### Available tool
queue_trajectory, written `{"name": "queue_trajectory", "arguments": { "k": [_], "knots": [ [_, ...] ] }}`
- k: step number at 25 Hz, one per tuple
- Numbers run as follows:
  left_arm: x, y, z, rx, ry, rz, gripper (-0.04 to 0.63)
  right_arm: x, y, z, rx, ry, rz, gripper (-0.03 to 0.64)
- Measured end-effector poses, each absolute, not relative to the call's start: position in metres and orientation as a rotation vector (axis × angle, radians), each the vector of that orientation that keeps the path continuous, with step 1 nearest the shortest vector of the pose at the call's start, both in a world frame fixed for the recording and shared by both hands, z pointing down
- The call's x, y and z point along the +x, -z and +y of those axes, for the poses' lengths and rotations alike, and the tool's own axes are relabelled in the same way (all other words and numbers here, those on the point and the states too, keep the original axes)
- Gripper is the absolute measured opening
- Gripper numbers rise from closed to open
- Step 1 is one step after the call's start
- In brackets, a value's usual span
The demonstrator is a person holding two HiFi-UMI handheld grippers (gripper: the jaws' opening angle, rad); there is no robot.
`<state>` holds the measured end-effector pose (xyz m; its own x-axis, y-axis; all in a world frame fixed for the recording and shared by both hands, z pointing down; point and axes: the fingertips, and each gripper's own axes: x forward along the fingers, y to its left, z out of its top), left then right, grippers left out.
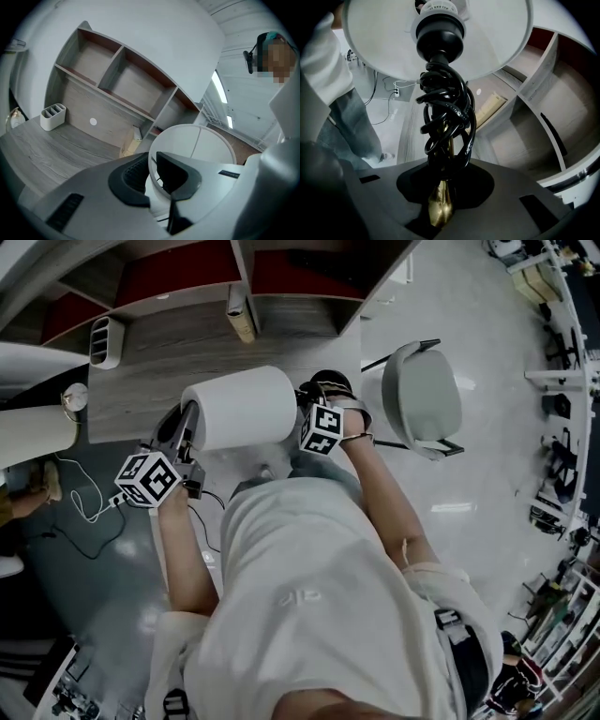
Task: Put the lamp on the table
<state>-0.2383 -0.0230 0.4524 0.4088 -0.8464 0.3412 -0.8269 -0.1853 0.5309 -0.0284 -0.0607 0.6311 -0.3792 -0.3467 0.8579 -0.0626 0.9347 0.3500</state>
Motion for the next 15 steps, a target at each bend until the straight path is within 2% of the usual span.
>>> {"name": "queue_trajectory", "arguments": {
  "k": [15],
  "knots": [
    [-0.235,-0.456,-0.026,1.785,-0.003,-1.707,0.06,-0.061,-0.665,-0.106,0.007,0.422,-2.033,0.107]
  ]
}}
